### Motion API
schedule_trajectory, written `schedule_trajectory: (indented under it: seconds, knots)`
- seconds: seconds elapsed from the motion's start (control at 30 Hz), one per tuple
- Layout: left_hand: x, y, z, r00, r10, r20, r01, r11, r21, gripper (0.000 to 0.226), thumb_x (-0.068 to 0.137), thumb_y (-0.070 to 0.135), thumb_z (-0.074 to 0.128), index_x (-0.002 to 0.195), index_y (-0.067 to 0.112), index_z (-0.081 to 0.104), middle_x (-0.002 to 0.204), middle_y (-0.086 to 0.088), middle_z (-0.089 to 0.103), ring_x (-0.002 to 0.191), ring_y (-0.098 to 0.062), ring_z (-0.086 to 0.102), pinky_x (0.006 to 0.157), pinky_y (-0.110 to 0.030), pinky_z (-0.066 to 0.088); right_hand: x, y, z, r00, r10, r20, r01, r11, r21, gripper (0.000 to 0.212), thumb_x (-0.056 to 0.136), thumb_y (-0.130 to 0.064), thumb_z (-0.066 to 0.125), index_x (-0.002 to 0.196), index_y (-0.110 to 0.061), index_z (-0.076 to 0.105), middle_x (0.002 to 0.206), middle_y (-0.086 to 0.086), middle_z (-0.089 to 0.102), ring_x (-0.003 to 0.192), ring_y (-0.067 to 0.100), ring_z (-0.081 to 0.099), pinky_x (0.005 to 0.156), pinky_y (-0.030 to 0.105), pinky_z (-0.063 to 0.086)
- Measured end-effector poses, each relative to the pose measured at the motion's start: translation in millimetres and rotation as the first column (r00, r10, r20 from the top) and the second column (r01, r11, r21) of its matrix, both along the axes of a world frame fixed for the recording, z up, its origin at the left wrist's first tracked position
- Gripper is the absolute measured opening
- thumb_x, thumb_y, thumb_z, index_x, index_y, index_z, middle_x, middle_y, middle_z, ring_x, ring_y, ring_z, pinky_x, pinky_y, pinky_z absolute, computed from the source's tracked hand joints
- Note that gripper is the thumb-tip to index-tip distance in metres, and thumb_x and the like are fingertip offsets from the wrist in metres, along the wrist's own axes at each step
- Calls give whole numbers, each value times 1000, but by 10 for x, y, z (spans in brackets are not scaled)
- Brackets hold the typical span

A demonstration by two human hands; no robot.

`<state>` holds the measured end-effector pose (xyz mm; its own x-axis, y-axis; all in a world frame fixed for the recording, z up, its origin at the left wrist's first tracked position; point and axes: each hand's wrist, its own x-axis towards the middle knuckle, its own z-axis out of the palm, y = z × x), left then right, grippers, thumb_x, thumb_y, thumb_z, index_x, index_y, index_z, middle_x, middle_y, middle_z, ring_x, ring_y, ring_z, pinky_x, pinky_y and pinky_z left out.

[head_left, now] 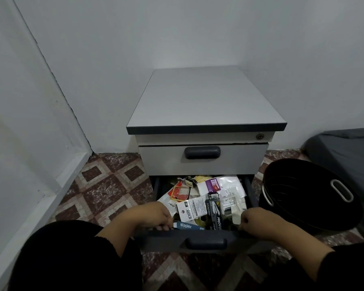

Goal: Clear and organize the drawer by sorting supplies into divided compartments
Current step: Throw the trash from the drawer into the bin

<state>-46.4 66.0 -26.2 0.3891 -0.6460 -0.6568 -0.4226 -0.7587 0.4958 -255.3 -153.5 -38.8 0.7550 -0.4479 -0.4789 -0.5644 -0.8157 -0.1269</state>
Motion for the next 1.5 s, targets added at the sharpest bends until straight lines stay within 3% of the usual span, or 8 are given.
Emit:
schedule_trajectory:
  seconds: [0.33, 0.63, 0.8, 0.97, 1.1, 1.23, 1.37, 1.5]
  knots:
    - [-242, 96, 41, 986, -74, -148, 107, 967, 231, 28, 94, 11, 44, 78, 20, 65, 84, 1, 69, 72, -12, 61, 68, -28, 46, -83, 188, 22, 962, 8, -273, 37, 986, 162, 29, 83, -20, 56, 101, -5, 72, 98, 8, 71, 83, 19, 64, 71, 26, 49]
    - [-435, 98, 59, 965, -130, -227, 210, 902, 376, 25, 97, 8, 41, 83, 11, 62, 126, -21, 61, 72, -14, 60, 93, -39, 47, -132, 388, 45, 903, 129, -410, -28, 970, 243, 25, 86, -17, 60, 102, -1, 71, 63, -2, 58, 55, 10, 55, 61, 24, 46]
    - [-518, 7, -55, 976, -141, -168, 202, 879, 432, 17, 96, 15, 48, 86, 5, 59, 116, -21, 66, 61, -16, 62, 86, -38, 52, -148, 409, 21, 917, 97, -387, 12, 963, 270, 13, 87, -16, 58, 80, -12, 67, 58, -2, 62, 41, 4, 55, 57, 21, 49]
    - [-585, -121, 18, 787, -453, 419, 398, 891, 217, 40, 95, 48, 47, 109, 12, 57, 103, -6, 64, 92, -22, 59, 73, -31, 42, -99, 317, -70, 998, -16, 54, 15, 1000, 8, 43, 85, -44, 61, 120, -19, 56, 123, 3, 57, 107, 18, 56, 86, 30, 47]
    - [-718, -156, -162, 845, -457, 279, 416, 888, 197, 56, 87, 56, 57, 121, 13, 47, 118, -6, 57, 104, -24, 56, 74, -32, 40, -47, 335, -257, 989, 39, 146, -35, 999, -28, 102, 75, -63, 65, 152, -19, 15, 157, 4, 20, 144, 23, 19, 115, 41, 22]
    - [-801, -186, -299, 815, -541, 207, 480, 831, 281, 52, 84, 45, 68, 117, 10, 48, 114, -8, 58, 101, -26, 56, 77, -36, 44, -70, 398, -368, 994, 95, 58, -96, 995, 22, 113, 74, -67, 63, 153, -25, -5, 161, 0, 4, 148, 22, 1, 117, 52, -1]
    - [-709, -224, -235, 814, -555, 169, 503, 820, 273, 28, 82, 25, 73, 80, 2, 57, 80, -9, 58, 73, -22, 52, 65, -33, 41, -40, 422, -421, 983, 152, 99, -142, 984, -108, 100, 75, -62, 65, 151, -24, 13, 147, 1, 35, 139, 24, 25, 116, 54, 7]
    - [-549, -207, -104, 857, -505, 101, 461, 840, 286, 28, 86, 21, 66, 106, 2, 66, 102, -11, 65, 84, -19, 55, 72, -30, 44, 30, 399, -418, 982, 129, 136, -119, 989, -84, 68, 75, -57, 65, 132, -24, 47, 126, 2, 49, 125, 25, 39, 108, 43, 25]
